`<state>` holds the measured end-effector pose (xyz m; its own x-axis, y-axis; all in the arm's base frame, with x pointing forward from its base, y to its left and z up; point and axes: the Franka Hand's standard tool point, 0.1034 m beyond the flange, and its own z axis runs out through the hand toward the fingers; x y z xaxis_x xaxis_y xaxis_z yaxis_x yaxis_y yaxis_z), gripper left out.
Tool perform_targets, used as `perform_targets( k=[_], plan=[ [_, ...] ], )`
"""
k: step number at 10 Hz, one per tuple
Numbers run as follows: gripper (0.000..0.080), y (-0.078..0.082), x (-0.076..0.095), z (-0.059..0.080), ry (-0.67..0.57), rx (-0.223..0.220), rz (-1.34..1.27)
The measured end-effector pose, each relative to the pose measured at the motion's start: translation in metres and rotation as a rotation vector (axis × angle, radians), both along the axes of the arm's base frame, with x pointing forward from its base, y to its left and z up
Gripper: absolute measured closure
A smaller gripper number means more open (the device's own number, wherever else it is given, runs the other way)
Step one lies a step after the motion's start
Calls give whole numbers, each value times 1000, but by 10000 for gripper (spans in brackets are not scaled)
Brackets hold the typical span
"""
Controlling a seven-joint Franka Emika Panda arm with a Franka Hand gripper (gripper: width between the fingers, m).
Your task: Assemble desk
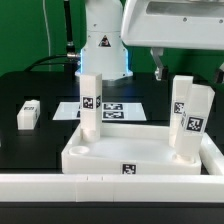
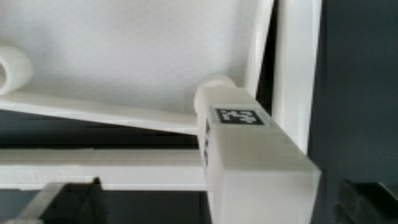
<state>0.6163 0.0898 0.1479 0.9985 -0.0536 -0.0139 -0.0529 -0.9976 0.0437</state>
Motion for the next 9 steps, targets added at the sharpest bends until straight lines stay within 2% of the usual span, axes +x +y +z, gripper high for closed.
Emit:
perform_targets(
  k=[6,8,9],
  plan=[
    [151,13,-1,-21,-5,-10,-3],
    [151,10,0,-21,-5,-10,-6],
    [274,10,0,-21,-5,-10,-7]
  ],
)
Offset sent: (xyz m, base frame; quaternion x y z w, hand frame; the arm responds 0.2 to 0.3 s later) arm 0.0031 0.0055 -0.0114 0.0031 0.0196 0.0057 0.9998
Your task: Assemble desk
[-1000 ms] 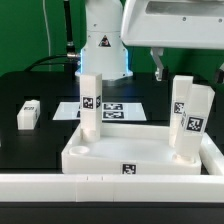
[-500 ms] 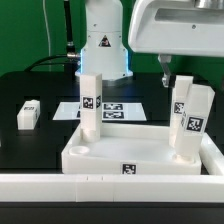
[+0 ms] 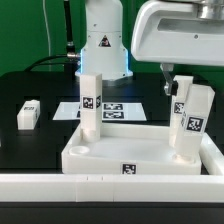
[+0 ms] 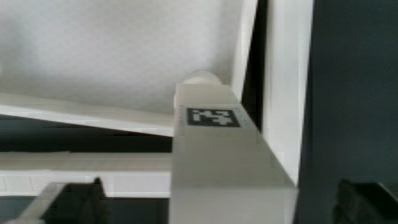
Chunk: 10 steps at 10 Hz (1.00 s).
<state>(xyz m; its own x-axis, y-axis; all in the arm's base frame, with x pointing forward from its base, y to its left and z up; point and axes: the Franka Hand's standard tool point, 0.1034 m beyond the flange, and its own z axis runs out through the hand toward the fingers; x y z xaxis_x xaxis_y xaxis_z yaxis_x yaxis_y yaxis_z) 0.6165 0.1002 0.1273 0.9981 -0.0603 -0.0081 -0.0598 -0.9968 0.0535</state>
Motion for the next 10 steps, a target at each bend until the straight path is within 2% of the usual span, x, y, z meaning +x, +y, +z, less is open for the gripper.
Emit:
perform_targets(
  k=[1,2,3,7,10],
  plan=[
    [413,0,0,0,0,0,0],
    [413,0,0,0,0,0,0],
    [512,0,0,0,0,0,-1],
    [511,-1,0,0,-3,1,-40],
    [511,-2,0,0,-20,1,-334]
  ],
)
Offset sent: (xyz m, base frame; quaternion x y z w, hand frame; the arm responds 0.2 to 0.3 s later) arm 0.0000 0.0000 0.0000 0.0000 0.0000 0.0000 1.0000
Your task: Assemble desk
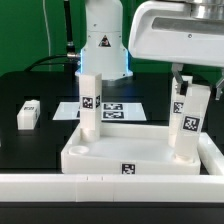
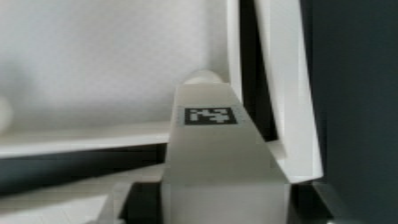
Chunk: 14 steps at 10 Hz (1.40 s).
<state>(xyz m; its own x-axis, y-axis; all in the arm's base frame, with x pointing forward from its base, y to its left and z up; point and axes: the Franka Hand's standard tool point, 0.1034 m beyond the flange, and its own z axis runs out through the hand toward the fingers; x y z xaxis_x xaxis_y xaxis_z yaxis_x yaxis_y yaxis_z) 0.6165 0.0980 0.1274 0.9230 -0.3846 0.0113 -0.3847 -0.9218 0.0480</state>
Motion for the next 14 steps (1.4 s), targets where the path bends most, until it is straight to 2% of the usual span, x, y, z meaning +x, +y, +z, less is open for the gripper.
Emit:
perform_targets(
  k=[4,10,11,14],
  plan=[
    [509,0,1,0,-35,5,-362],
    [509,2,1,-1,-49,10,-721],
    [509,3,1,-1,-57,19,-819],
    [509,1,0,-2,-103,86,-1100]
  ],
)
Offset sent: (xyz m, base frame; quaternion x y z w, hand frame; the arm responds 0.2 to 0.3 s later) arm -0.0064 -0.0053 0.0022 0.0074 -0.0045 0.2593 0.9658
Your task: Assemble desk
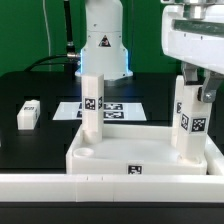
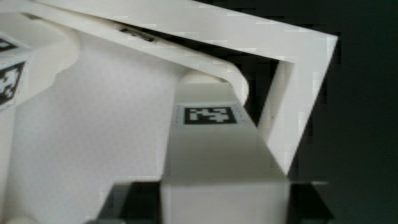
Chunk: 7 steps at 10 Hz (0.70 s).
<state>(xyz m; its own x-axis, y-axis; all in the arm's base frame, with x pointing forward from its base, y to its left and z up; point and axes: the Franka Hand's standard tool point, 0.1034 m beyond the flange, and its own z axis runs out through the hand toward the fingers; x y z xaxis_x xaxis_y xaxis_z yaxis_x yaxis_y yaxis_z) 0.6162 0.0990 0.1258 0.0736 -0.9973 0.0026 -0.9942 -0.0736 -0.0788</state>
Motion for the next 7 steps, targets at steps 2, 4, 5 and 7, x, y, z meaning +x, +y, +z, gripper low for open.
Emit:
perform_targets(
  k=[2,4,5,7],
  plan=[
    [509,5,-2,-1,-62,26,-154],
    [509,9,-2,-1,-64,64,-259],
    [508,10,-2,-1,-62,72,-293],
    [341,11,-3,-3,-60,69,-266]
  ],
)
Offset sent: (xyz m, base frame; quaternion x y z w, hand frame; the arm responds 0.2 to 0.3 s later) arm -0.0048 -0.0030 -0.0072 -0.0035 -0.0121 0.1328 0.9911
